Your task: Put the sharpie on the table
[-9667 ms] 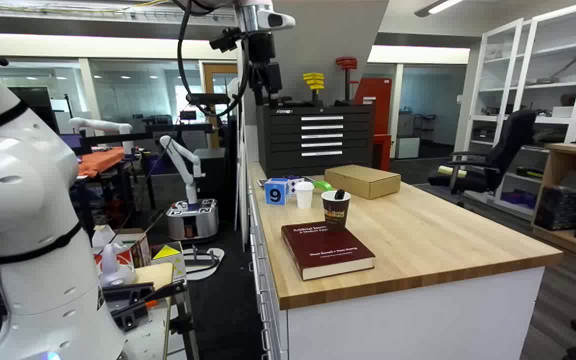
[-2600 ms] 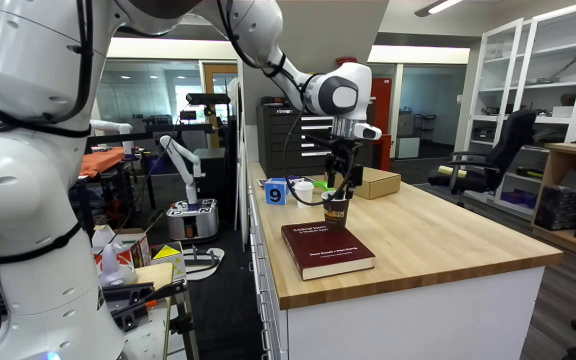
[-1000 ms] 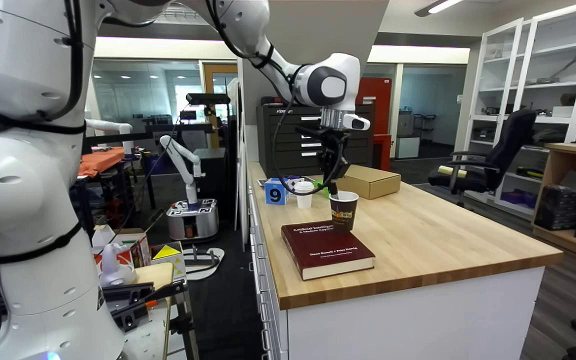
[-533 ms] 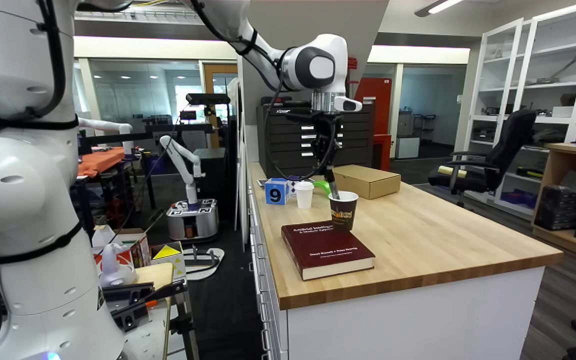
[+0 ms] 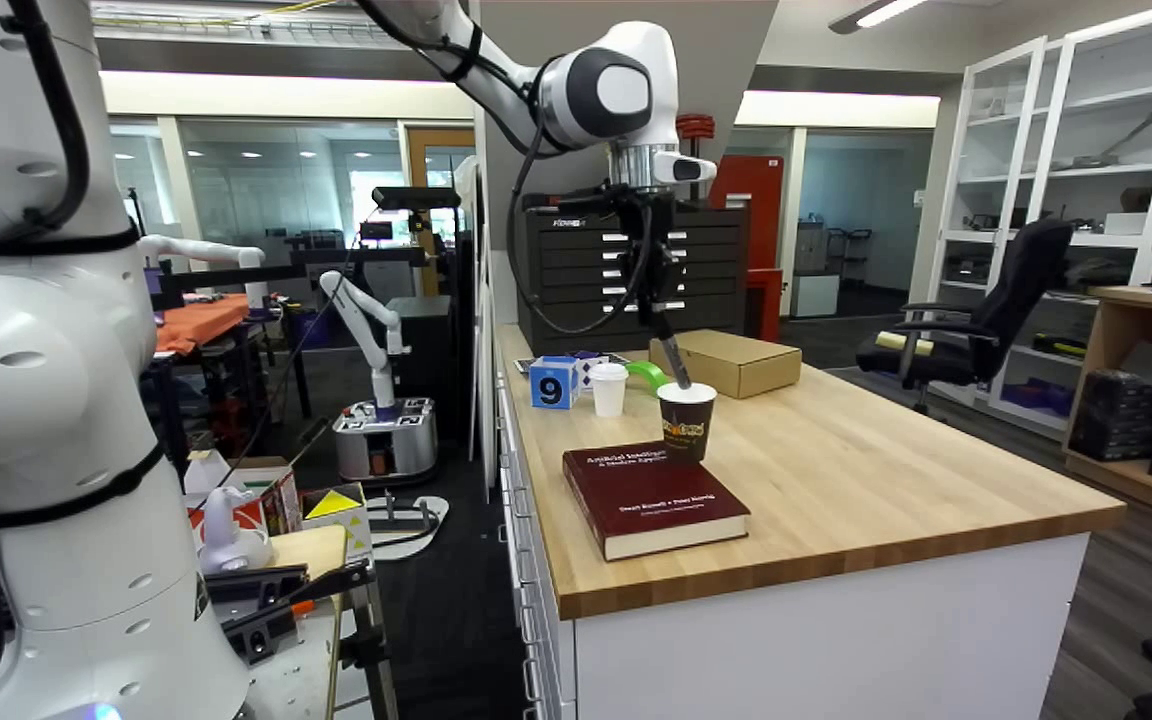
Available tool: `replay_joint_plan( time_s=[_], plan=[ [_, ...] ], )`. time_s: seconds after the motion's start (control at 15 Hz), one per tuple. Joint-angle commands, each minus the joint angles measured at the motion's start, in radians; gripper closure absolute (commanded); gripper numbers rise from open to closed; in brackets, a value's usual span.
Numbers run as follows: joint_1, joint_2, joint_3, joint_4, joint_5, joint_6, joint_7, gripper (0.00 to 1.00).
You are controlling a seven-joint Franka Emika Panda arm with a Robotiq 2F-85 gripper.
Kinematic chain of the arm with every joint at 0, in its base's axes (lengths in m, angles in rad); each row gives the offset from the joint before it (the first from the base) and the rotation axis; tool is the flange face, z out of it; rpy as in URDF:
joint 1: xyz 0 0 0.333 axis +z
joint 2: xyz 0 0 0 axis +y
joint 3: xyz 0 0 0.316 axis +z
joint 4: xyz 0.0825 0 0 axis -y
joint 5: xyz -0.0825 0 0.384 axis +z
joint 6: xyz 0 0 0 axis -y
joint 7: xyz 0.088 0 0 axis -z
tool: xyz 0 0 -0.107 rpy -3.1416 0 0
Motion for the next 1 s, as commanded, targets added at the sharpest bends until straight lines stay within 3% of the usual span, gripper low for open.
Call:
replay_joint_plan(
  time_s=[0.0, 0.93],
  plan=[
    [-0.013, -0.074, -0.003, -0.071, -0.027, 0.006, 0.060, 0.94],
    [-0.045, 0.018, -0.031, -0.163, -0.119, 0.065, 0.176, 0.94]
  ],
)
